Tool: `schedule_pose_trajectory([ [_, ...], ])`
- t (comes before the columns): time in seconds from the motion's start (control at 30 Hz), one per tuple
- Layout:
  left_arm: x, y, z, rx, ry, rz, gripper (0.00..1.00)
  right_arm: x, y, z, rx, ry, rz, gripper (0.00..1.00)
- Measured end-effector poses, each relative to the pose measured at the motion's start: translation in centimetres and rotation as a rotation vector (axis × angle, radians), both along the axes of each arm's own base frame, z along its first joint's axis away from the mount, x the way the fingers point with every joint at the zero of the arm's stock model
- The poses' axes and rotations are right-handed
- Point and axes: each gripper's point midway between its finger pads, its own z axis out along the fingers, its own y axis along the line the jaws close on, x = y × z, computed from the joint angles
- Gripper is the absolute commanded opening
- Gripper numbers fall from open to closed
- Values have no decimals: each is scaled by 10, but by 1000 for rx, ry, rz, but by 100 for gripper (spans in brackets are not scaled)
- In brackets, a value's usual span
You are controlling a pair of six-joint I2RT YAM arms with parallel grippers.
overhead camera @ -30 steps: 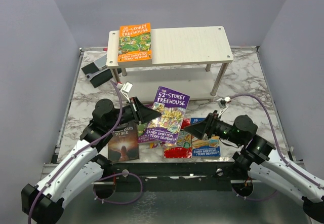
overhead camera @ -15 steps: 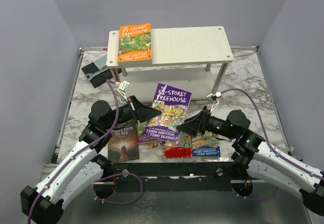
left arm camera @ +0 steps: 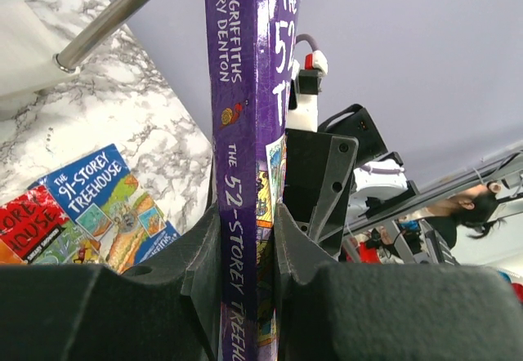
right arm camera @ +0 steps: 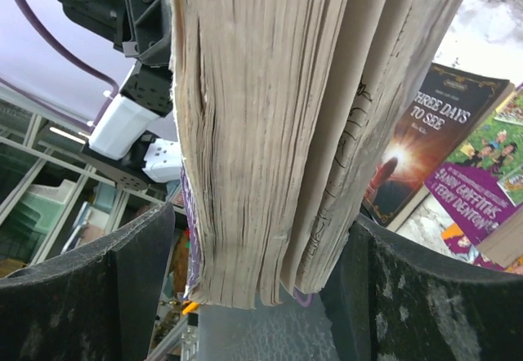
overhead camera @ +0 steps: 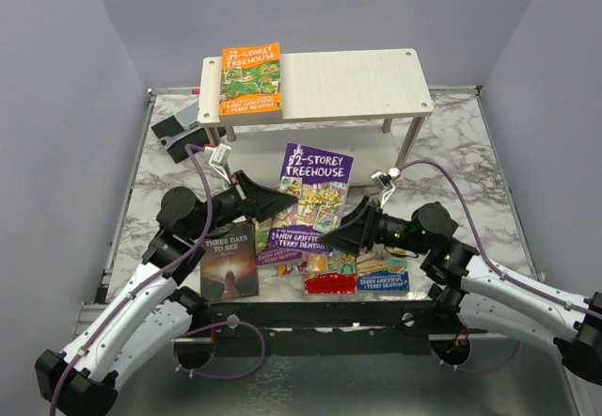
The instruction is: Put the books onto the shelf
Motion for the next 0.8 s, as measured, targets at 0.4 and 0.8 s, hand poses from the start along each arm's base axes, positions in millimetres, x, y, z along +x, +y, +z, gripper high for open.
schedule_pose_trajectory([
  [0.4,7,3,9,-16,-18,48,0,-8,6,27,68,-41,32,74],
  [0.8,17,19,19,87,-45,172,0,-4,28,37,5,-43,-7,62],
])
